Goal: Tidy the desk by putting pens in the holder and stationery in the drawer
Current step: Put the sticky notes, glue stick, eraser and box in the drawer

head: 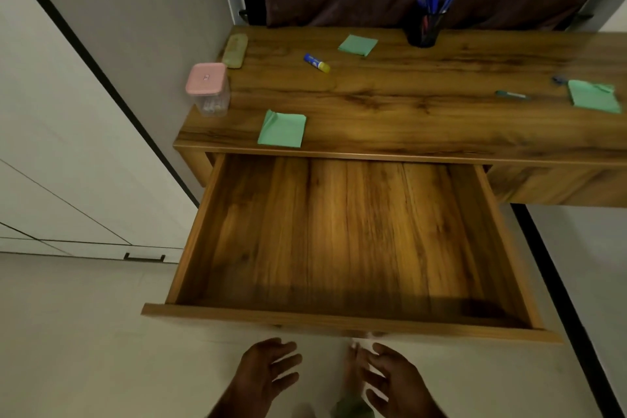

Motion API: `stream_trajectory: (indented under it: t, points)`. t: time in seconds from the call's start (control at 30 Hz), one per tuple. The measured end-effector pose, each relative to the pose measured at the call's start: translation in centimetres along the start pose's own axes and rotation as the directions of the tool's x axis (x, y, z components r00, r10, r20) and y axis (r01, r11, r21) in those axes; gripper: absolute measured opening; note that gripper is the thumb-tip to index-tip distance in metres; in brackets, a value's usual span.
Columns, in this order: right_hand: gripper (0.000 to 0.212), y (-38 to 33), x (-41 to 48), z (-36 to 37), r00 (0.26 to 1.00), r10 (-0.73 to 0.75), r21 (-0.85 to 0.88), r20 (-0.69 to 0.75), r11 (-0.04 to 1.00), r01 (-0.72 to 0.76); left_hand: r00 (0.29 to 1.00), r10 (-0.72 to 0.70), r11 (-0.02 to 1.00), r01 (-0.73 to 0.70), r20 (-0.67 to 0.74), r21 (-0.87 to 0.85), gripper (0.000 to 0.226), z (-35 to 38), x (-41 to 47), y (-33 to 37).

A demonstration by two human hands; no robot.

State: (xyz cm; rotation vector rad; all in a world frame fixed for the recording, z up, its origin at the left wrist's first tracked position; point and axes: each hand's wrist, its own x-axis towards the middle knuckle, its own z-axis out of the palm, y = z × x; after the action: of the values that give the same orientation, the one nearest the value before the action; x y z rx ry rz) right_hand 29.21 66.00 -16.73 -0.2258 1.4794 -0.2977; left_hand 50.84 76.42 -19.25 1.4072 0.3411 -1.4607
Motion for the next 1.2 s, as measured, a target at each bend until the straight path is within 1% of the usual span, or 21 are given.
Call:
stream_trajectory:
  t: [0.1, 0.17, 0.3, 0.4, 0.5, 0.6, 0.67, 0.8, 0.87, 0.93, 1.03, 1.13, 1.2]
  points:
    - [0.024, 0.0, -1.9, -0.3, 0.999, -0.038, -0.020, 0.029, 0.999, 0.039, 1.000, -0.020, 1.000, 0.020, 0.012, 0.021, 0.023, 0.3, -1.8, 0.4]
    - [0.025, -0.3, -3.4, -0.5, 0.996, -0.078, -0.042, 0.041, 0.996, 0.080, 0.999, -0.025, 1.000, 0.025, 0.037, -0.004, 0.019, 0.9, -3.1, 0.8]
    - [0.024, -1.3, -5.9, -1.2, 0.979, -0.179, -0.037, 0.095, 0.982, 0.184, 0.996, 0.037, 0.999, -0.037, 0.084, -0.009, 0.022, 2.4, -5.9, 1.5]
    - [0.023, -2.0, -7.7, -2.0, 0.963, -0.232, -0.090, 0.137, 0.965, 0.246, 0.991, 0.071, 0.997, -0.073, 0.109, 0.012, 0.023, 3.8, -8.2, 1.5]
    - [0.023, -3.1, -9.4, -3.2, 0.953, -0.239, -0.126, 0.189, 0.956, 0.265, 0.986, 0.096, 0.995, -0.101, 0.138, 0.024, 0.020, 5.2, -10.4, 1.1]
    - [0.029, -4.7, -11.0, -4.4, 0.935, -0.244, -0.176, 0.259, 0.939, 0.294, 0.976, 0.144, 0.986, -0.155, 0.163, 0.054, 0.022, 7.4, -12.2, 0.7]
    - [0.029, -5.9, -11.8, -5.2, 0.923, -0.248, -0.194, 0.294, 0.930, 0.312, 0.968, 0.182, 0.979, -0.195, 0.171, 0.062, 0.024, 9.2, -13.2, 0.5]
    - [0.026, -8.9, -13.5, -8.3, 0.879, -0.282, -0.198, 0.385, 0.905, 0.377, 0.951, 0.252, 0.967, -0.254, 0.179, -0.012, 0.025, 13.4, -15.0, -1.1]
    - [0.025, -10.7, -14.4, -10.8, 0.847, -0.316, -0.232, 0.428, 0.867, 0.441, 0.938, 0.285, 0.958, -0.282, 0.197, -0.043, 0.025, 16.4, -16.1, -2.5]
    - [0.026, -12.8, -15.3, -13.6, 0.802, -0.372, -0.292, 0.467, 0.791, 0.537, 0.921, 0.326, 0.945, -0.327, 0.212, -0.034, 0.026, 19.8, -17.0, -4.3]
    - [0.033, -16.0, -16.6, -17.6, 0.733, -0.466, -0.356, 0.496, 0.661, 0.661, 0.891, 0.395, 0.907, -0.417, 0.225, 0.061, 0.029, 24.9, -17.8, -6.5]
    - [0.043, -19.0, -17.3, -20.8, 0.673, -0.527, -0.388, 0.519, 0.556, 0.735, 0.867, 0.427, 0.872, -0.470, 0.258, 0.135, 0.029, 30.0, -18.1, -7.5]
    - [0.045, -21.0, -17.6, -22.6, 0.628, -0.578, -0.402, 0.522, 0.482, 0.778, 0.845, 0.447, 0.846, -0.506, 0.292, 0.169, 0.030, 33.3, -18.5, -7.8]
